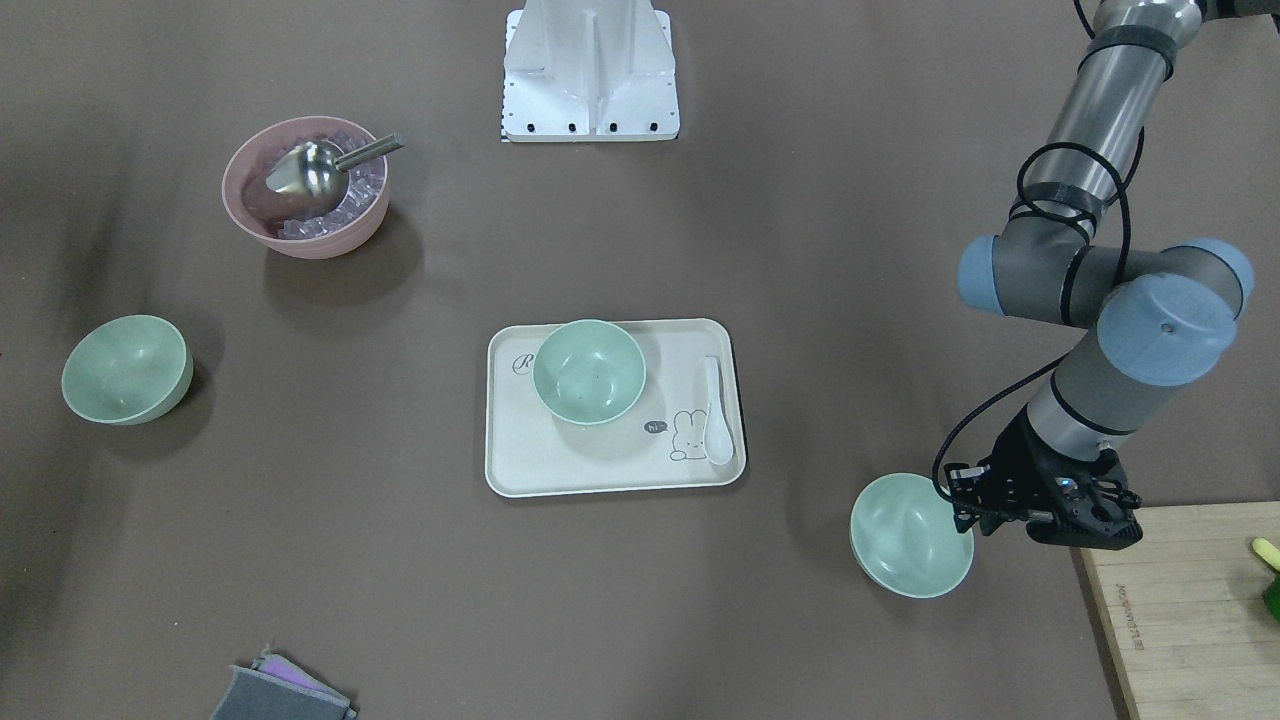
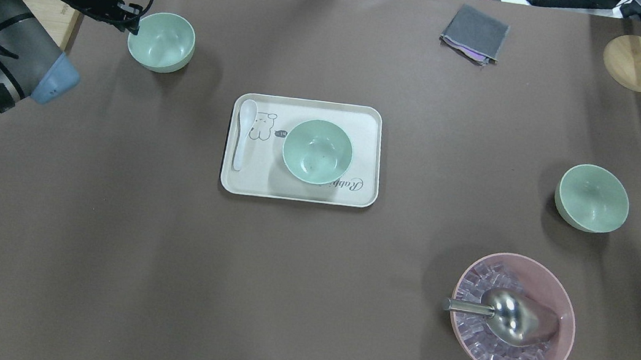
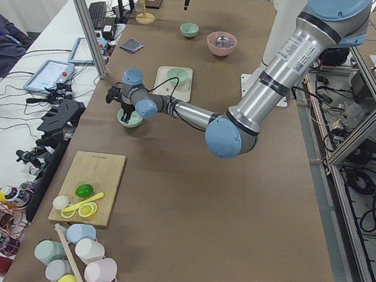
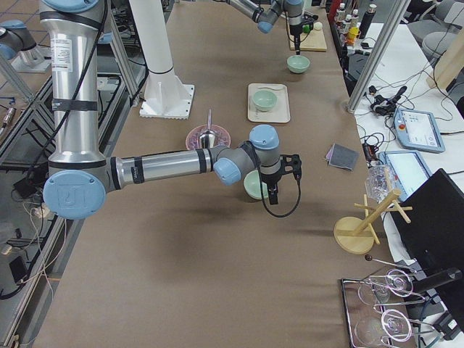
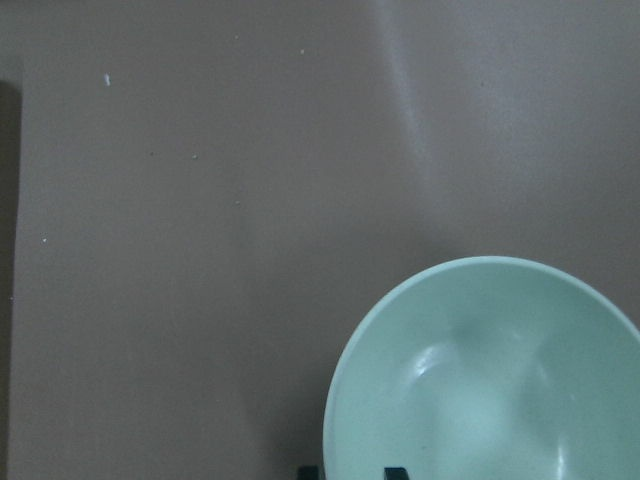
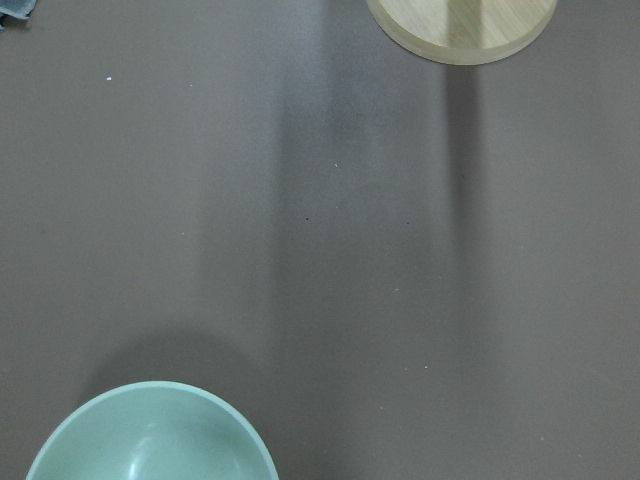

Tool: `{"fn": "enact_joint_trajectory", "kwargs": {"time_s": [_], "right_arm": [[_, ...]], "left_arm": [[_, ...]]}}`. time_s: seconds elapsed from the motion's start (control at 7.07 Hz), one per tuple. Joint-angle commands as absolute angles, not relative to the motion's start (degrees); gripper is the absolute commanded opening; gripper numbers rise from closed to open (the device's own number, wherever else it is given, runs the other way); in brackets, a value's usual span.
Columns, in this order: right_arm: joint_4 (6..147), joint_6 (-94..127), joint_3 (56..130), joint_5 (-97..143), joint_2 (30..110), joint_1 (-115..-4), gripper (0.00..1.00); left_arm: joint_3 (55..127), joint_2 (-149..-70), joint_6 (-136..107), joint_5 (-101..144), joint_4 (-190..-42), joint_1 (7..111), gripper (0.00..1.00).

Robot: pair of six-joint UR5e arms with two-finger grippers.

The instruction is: Stack green bowls together

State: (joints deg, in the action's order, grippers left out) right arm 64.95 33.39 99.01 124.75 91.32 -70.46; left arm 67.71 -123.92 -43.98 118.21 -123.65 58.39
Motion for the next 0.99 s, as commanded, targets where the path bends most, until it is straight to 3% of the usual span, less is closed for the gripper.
{"fn": "enact_joint_trajectory", "kwargs": {"time_s": [0.0, 0.85], "right_arm": [[64.95, 33.4, 98.96, 124.54, 91.32, -70.31, 0.99], [64.95, 33.4, 98.96, 124.37, 91.32, -69.87, 0.99]], "left_arm": [[66.19, -124.45, -43.51, 117.69, -122.7, 59.23, 0.33], [63.02, -126.83, -43.59, 115.05, -122.87, 57.92, 0.33]]}}
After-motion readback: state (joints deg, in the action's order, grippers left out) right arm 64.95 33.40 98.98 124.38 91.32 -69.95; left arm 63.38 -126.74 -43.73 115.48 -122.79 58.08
